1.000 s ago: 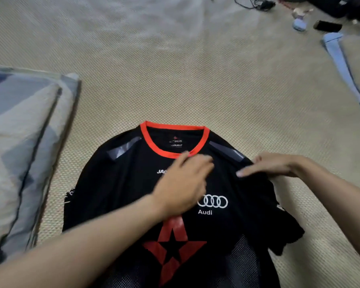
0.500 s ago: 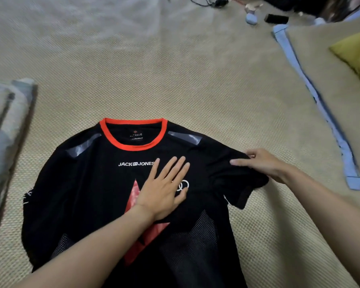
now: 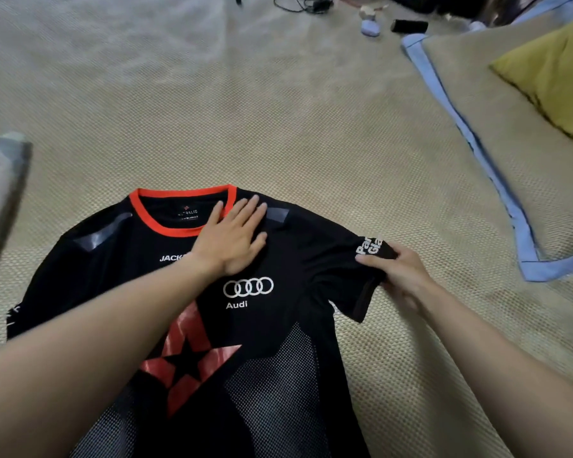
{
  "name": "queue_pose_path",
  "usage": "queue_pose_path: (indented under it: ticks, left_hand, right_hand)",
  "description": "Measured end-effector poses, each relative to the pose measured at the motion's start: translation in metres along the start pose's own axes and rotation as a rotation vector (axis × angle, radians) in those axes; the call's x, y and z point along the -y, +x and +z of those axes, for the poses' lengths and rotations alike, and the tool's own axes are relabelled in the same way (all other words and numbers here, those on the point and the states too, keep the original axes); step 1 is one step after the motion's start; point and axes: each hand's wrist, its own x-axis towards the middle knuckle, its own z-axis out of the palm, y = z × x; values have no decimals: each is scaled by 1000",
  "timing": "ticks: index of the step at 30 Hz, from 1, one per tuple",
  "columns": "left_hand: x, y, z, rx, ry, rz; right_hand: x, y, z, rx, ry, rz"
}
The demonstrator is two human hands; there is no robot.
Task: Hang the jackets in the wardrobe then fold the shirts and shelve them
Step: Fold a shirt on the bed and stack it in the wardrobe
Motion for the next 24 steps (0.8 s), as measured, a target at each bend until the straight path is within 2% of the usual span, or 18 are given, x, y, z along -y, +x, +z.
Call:
queue_pose_path:
  ticks: [3,8,12,14,19,21,24]
  left_hand:
    - [7,11,-1,106,12,-54]
    - [9,6,2,86,46,-84]
    - [8,5,1,87,40,-117]
    - [1,3,3,10,95,-90]
    - [-37,-11,16,-126,219,53]
    - [-53,-15,20,-136,259,28]
    - [-64,-20,24,-130,296,-48]
  right_hand:
    - [-14,5,-2,-141,17,-40]
    - [-16,6,5,-382,93,-112]
    - [-20,14,8,-475,48,-133]
    - [-18,11,13,-451,-29,-136]
    - [-26,-25,18,-198,-251,-162]
    - [-29,-34,11,-122,-352,-174]
    - [-28,-39,-2,-87,-328,-135]
